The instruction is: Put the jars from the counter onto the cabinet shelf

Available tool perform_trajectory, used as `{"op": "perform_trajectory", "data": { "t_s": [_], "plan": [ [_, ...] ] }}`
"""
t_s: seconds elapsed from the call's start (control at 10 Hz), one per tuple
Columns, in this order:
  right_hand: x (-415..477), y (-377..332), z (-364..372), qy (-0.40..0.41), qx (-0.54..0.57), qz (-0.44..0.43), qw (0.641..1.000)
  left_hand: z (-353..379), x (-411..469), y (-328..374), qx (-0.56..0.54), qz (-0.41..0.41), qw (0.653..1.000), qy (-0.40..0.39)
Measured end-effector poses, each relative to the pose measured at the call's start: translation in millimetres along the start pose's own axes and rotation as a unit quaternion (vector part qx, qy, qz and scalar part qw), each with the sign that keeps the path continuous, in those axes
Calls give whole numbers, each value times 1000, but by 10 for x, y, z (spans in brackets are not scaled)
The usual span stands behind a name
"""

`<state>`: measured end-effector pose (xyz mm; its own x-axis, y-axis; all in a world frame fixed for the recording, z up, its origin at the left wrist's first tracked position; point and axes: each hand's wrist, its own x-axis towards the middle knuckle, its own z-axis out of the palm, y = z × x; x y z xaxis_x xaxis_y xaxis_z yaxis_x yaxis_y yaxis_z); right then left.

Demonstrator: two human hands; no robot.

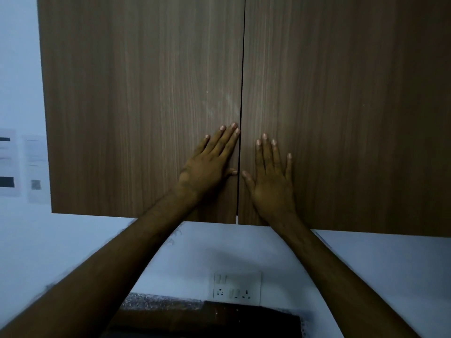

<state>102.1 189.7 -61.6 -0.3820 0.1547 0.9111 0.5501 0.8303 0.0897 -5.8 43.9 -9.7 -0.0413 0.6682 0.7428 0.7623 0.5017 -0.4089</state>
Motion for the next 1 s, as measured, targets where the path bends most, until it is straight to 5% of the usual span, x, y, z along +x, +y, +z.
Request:
{"op": "perform_trajectory", "data": {
  "t_s": [0.6, 1.0],
  "plan": [
    [19, -134, -408, -110, -3, 19, 994, -50, -287, 163, -129, -38, 991, 7],
    [-176, -87, -1372, 28, 125, 50, 990, -399, -464, 10, -132, -37, 990, 31]
  ]
}}
